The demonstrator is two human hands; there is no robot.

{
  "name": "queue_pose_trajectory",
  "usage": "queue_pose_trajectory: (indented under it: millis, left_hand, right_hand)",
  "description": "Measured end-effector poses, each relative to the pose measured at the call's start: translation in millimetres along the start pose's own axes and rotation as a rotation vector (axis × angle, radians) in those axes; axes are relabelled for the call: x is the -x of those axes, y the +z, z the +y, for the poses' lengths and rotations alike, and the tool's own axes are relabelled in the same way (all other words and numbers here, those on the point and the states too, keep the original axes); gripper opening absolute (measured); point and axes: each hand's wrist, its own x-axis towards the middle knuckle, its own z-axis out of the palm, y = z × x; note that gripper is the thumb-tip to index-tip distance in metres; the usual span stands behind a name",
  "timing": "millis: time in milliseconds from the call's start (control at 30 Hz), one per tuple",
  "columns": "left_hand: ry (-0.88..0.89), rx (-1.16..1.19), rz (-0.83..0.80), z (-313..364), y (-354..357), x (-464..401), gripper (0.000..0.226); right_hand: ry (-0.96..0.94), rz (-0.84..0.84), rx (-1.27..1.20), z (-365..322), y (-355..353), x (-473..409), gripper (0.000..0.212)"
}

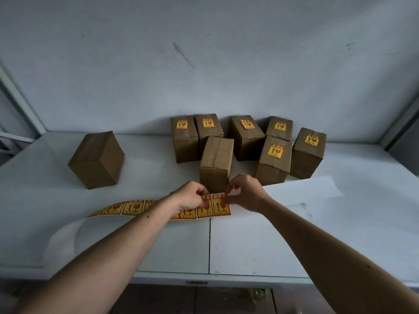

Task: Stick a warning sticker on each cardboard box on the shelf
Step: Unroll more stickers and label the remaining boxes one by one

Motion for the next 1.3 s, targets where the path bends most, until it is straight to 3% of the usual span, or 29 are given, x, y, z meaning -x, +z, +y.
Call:
queue_pose_trajectory:
  millis: [567,700,833,1000,1167,1300]
  left_hand:
    - [0.001,-0.004,0.014,-2,2,-2,0.018]
    - [-0.046,-0.207,0.068,-3,4,-2,0.035]
    - [-0.055,-0.345,0.142,-7,1,-5,0.028]
    - [0.002,-0.124,0.349,2,-23,-10,0.051]
    - [0.067,0.124,0.406,24,-36,-22,0.068]
    - [0.020,0.206,0.383,35,-33,-36,0.068]
  right_hand:
    - [-0.055,-0.071,-0.039,-1,-6,-1,0.018]
    - [-0.111,-0.095,-0.114,6,-20,1,0.005]
    - [-0.058,-0.053,-0.343,7,-44,-1,0.003]
    - [-0.004,0.096,-0.597,-5,-77,-32,0.013]
    - [0.116,0.165,-0.473,-17,-76,-80,0.010]
    - [0.152,0.141,-0.370,-18,-67,-99,0.017]
